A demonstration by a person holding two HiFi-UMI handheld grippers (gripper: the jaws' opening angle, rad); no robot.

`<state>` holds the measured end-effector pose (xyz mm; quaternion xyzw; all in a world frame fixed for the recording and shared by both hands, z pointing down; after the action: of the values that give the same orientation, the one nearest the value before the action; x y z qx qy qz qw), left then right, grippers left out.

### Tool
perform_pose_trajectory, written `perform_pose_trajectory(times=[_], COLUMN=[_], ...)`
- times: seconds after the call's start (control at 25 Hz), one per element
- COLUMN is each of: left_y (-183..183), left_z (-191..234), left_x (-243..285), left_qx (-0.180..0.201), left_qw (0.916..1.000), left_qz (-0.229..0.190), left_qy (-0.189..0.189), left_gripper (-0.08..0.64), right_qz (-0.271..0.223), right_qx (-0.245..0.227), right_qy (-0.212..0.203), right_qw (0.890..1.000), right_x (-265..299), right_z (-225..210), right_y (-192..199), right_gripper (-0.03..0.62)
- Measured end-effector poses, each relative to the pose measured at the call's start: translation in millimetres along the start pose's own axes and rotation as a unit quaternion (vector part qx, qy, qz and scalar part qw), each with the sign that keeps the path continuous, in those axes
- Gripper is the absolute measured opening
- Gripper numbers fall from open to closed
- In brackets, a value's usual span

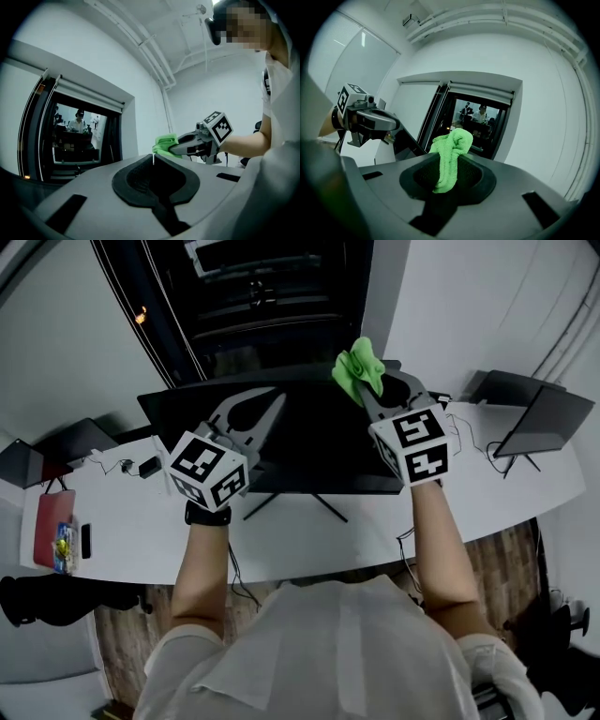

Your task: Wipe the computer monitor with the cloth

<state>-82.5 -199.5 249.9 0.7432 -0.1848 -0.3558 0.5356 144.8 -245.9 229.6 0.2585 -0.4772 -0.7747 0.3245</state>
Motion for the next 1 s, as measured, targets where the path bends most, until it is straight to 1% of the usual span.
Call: perform_pose_trajectory(times=[0.4, 0.64, 1.0], left_y=[9, 12, 18], left_z=[-44, -61, -79], left_x=[45, 59, 68], left_qx=[-0.012, -0.011, -0.014], left_qw=[0.9999, 0.9998, 0.9989], left_qz=[-0.005, -0.004, -0.005], left_qy=[-0.003, -0.016, -0.045], left_gripper=[0.021, 0.021, 0.021], right_qz=[-0.001, -0.002, 0.010], right_qx=[0.008, 0.010, 0.006], right_qy=[0.007, 0.018, 0.032], right_qw=[1.000, 1.000, 0.999], right_x=[-34, -57, -84], right_z=[-41, -67, -101], right_y=[16, 26, 39], right_gripper=[0.071, 0.071, 0.071])
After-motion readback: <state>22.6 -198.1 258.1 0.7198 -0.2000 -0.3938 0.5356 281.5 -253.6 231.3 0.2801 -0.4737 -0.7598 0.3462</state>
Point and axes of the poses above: the fingertips, and each gripper's own axes: x forward along the fingers, z to its left, y out of its underside, the point moved 9 cm from there along -x, backward along the fingers, and after that the axes turned 15 degrees about -z, right-handed, at the moved point
